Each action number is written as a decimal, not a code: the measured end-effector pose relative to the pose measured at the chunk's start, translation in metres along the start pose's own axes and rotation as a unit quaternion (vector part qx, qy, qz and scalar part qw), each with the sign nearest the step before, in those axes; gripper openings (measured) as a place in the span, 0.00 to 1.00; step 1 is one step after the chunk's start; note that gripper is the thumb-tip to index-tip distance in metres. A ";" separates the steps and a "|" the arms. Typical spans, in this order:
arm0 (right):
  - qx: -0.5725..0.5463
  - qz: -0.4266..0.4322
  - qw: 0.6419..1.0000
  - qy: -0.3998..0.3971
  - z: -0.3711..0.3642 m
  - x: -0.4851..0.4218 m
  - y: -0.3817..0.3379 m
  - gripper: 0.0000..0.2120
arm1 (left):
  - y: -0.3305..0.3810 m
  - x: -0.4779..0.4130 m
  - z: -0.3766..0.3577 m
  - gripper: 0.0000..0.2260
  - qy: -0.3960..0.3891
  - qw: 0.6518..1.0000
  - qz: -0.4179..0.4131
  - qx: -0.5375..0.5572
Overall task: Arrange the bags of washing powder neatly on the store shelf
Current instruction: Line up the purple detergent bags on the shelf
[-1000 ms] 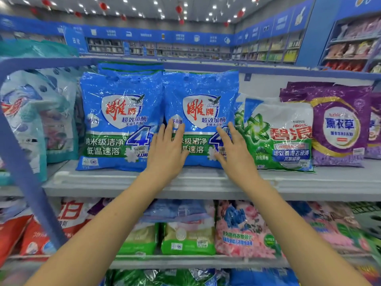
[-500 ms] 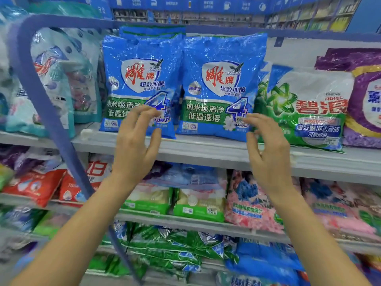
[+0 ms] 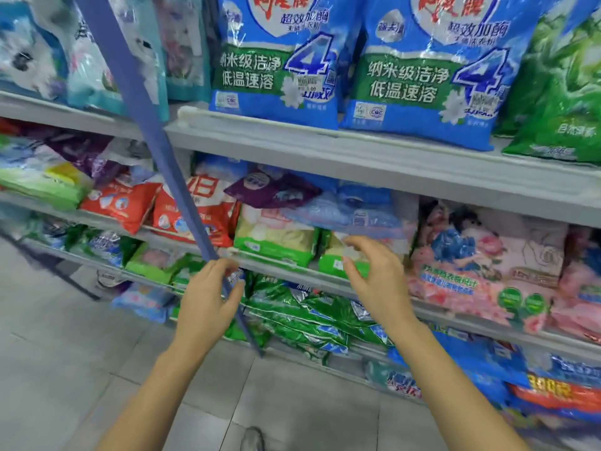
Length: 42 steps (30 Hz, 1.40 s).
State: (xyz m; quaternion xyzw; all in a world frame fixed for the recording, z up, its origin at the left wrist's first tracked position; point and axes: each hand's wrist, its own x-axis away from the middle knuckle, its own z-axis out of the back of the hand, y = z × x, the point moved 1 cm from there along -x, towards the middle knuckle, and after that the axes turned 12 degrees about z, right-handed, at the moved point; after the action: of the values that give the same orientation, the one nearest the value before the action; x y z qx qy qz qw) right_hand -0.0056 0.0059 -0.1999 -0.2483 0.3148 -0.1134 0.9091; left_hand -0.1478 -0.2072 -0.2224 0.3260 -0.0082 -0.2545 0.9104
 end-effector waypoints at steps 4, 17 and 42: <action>0.012 -0.011 0.998 -0.054 -0.044 -0.036 -0.003 0.17 | -0.011 -0.027 -0.004 0.16 -0.018 1.000 0.001 -0.011; 0.086 -0.034 0.995 -0.025 -0.116 -0.117 0.004 0.24 | -0.052 -0.136 -0.066 0.34 -0.108 0.984 -0.112 -0.087; -0.215 -0.124 0.959 0.138 -0.069 -0.078 -0.044 0.20 | -0.052 -0.153 -0.056 0.33 -0.176 0.951 -0.039 0.250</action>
State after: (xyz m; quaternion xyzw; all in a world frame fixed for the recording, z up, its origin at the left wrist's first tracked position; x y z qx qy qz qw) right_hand -0.1117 -0.0299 -0.1834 -0.4568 0.4210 -0.1883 0.7607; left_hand -0.2952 -0.1364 -0.2750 0.4936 -0.2191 -0.3331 0.7729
